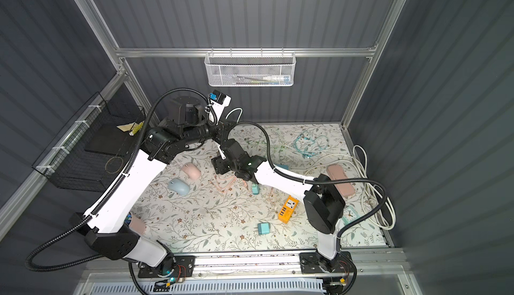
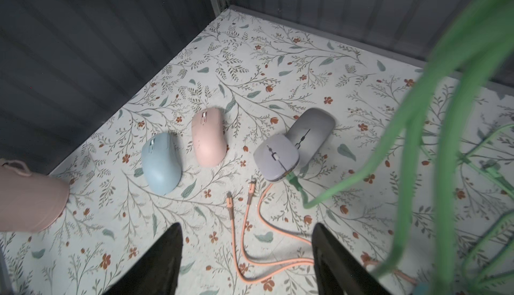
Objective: Unplug the wireless mouse
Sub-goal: Remove the power cord from the mouse.
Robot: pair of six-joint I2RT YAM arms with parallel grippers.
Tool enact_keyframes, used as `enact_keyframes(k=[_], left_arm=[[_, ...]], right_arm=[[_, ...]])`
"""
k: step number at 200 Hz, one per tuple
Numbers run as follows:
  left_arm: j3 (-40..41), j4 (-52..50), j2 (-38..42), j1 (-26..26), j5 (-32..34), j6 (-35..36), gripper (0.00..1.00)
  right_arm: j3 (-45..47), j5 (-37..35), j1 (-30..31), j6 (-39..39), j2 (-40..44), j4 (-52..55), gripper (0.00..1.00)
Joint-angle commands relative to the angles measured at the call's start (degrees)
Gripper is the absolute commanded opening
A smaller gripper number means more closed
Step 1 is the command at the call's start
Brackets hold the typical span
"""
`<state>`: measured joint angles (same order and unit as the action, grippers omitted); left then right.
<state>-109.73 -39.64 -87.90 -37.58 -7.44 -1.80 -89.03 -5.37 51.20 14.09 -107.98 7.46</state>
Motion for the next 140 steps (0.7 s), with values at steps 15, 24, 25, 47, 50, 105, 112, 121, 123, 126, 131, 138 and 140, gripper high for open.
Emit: enact_keyframes(k=[15,24,25,47,50,105,112,121,123,126,131,138,140], left_arm=[[-0.48,1.8,2.2,-0.56,-3.14,-1.36,0.0],[-0.74,1.62,2.29,-0.56,-3.43,-1.43,0.0],[-0.74,1.6,2.29,-0.61,-3.44,-1.4,0.0],[-0.83,1.7,2.76,-0.56,-3.93,-1.62,0.0],[-0.76,1.72,2.75,-0.56,-3.98,-1.7,0.0],[1.82,1.81,2.16,-0.56,-0.89,1.13,0.06],[3.27,2.5,2.42,-0.56,0.39,1.82,0.28],[5.38,3.75,2.76,-0.56,1.44,3.26,0.46],[5.99,4.01,2.85,-0.56,1.53,3.71,0.48],[6.75,4.44,2.97,-0.53,1.59,4.46,0.52],[8.06,5.24,3.15,-0.49,1.69,5.23,0.59],[9.42,5.9,3.18,-0.43,2.31,5.36,0.77],[9.64,5.96,3.13,-0.46,2.45,5.2,0.82]], right_arm=[[-7.54,-6.15,-2.54,0.5,-8.21,2.2,0.7],[-8.27,-6.65,-2.85,0.39,-9.4,1.83,0.69],[-8.4,-6.75,-2.85,0.32,-9.51,1.69,0.69],[-10.41,-9.21,-3.12,-0.69,-11.61,0.82,0.67],[-10.74,-9.3,-3.19,-0.8,-11.87,0.79,0.66],[-6.93,-4.23,-3.56,0.39,-6.84,0.09,0.0],[-3.64,-2.72,-3.65,1.23,-4.05,-1.11,0.0],[0.82,0.13,-3.9,2.53,-0.06,-2.45,0.0],[1.68,0.74,-3.98,2.88,0.88,-2.69,0.0],[3.21,1.81,-4.12,3.4,2.25,-2.91,0.0],[5.53,3.81,-4.34,4.27,4.59,-3.34,0.0],[8.93,6.46,-4.68,5.62,8.03,-3.87,0.0],[9.9,7.09,-4.76,6.02,9.04,-4.02,0.0]])
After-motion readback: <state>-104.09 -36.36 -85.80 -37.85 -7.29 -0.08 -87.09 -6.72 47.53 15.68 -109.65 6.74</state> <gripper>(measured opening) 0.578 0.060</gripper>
